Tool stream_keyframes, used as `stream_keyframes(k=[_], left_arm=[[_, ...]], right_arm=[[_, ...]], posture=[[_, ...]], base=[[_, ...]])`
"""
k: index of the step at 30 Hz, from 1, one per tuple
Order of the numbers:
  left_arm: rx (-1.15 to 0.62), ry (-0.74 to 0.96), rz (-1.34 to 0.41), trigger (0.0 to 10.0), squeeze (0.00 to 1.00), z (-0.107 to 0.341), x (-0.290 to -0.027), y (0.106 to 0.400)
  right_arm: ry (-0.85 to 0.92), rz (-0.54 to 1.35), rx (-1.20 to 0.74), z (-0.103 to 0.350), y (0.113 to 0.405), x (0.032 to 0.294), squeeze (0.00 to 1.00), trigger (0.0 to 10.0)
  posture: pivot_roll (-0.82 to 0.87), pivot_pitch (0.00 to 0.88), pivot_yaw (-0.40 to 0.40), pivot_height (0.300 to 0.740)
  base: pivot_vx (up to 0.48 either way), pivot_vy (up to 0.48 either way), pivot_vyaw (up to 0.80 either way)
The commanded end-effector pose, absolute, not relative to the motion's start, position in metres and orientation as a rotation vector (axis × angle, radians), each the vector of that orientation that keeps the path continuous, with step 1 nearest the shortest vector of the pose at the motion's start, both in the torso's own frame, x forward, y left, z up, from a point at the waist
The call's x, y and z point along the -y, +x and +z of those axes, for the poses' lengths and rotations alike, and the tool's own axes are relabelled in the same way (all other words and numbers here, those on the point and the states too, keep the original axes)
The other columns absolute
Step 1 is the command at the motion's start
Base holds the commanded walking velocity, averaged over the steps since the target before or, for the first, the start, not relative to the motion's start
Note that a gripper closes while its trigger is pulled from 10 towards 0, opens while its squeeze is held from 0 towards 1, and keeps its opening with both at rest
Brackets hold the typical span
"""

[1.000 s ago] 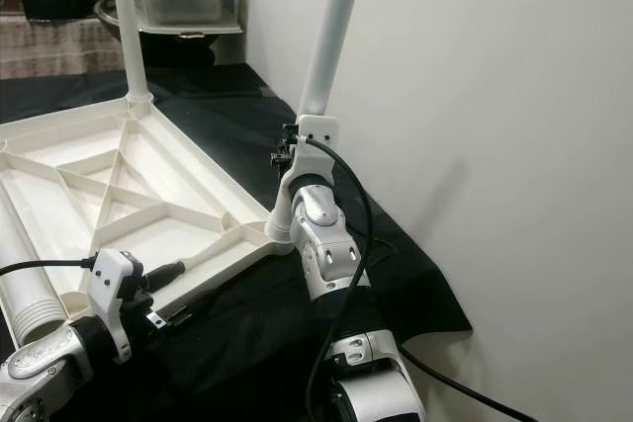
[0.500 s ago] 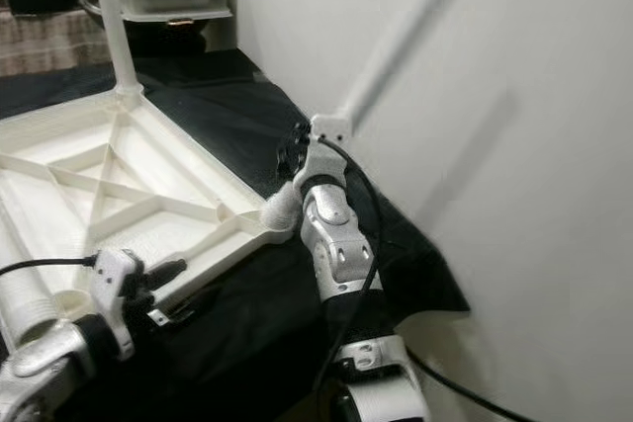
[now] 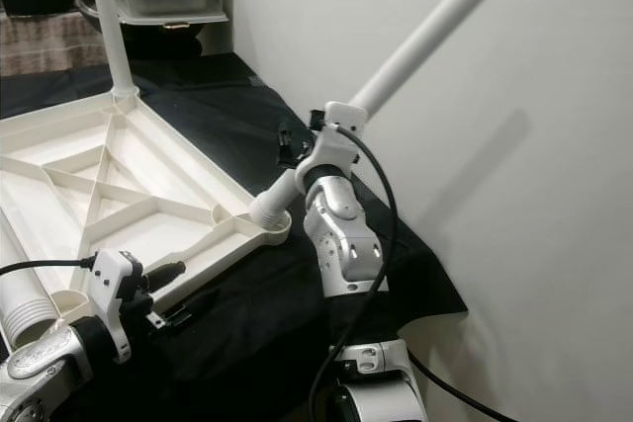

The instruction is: Building children table

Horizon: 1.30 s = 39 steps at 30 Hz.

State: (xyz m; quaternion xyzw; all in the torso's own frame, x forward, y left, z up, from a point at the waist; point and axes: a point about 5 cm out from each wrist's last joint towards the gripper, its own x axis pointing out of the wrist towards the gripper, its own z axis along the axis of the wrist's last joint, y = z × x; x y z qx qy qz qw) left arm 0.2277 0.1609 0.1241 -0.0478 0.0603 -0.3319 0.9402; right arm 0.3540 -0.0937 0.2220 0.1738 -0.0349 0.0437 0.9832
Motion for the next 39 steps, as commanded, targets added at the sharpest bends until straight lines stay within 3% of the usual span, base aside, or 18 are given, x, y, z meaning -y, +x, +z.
stream_keyframes(k=[1,2,3,4,5,6,9,25,33,39], left_arm=[[-0.145,-0.103,-0.684,10.0,0.0,0.119,-0.16,0.226],[-0.146,-0.103,-0.684,10.0,0.0,0.119,-0.16,0.226],[-0.146,-0.103,-0.684,10.0,0.0,0.119,-0.16,0.226],[-0.146,-0.103,-0.683,10.0,0.0,0.119,-0.16,0.227],[-0.146,-0.103,-0.683,10.0,0.0,0.119,-0.16,0.227],[-0.145,-0.1,-0.682,10.0,0.0,0.119,-0.16,0.227],[-0.142,-0.093,-0.681,10.0,0.0,0.119,-0.16,0.23],[-0.144,-0.084,-0.662,10.0,0.0,0.117,-0.16,0.23],[-0.143,-0.093,-0.663,10.0,0.0,0.117,-0.16,0.231],[-0.144,-0.111,-0.666,10.0,0.0,0.117,-0.16,0.228]], right_arm=[[0.422,0.121,0.063,0.219,0.35,0.085,0.75,0.0],[0.444,0.134,0.085,0.222,0.349,0.085,0.67,0.0],[0.444,0.134,0.085,0.222,0.349,0.085,0.67,0.0],[0.461,0.149,0.113,0.227,0.347,0.085,0.38,0.0],[0.461,0.149,0.113,0.227,0.347,0.085,0.38,0.0],[0.465,0.18,0.159,0.234,0.346,0.085,0.0,0.0],[0.45,0.302,0.247,0.252,0.348,0.087,0.0,0.0],[0.404,0.412,0.258,0.261,0.358,0.094,0.0,0.0],[0.152,0.553,0.309,0.287,0.375,0.115,0.0,0.0],[0.076,0.706,0.347,0.297,0.381,0.129,0.0,0.0]], posture=[[0.05,0.0,-0.127,0.74],[0.05,0.0,-0.125,0.74],[0.05,0.0,-0.125,0.74],[0.05,0.0,-0.125,0.74],[0.05,0.0,-0.125,0.74],[0.05,0.0,-0.121,0.74],[0.04,0.0,-0.117,0.74],[0.05,0.0,-0.128,0.74],[0.05,0.0,-0.132,0.74],[0.05,0.0,-0.139,0.74]], base=[[0.0,0.0,0.0],[0.0,0.0,0.0],[0.0,0.0,0.0],[0.0,0.0,0.0],[0.0,0.0,0.0],[0.0,0.0,0.0],[0.0,0.0,0.0],[0.0,0.0,0.0],[0.0,0.0,0.0],[0.0,0.0,0.0]])
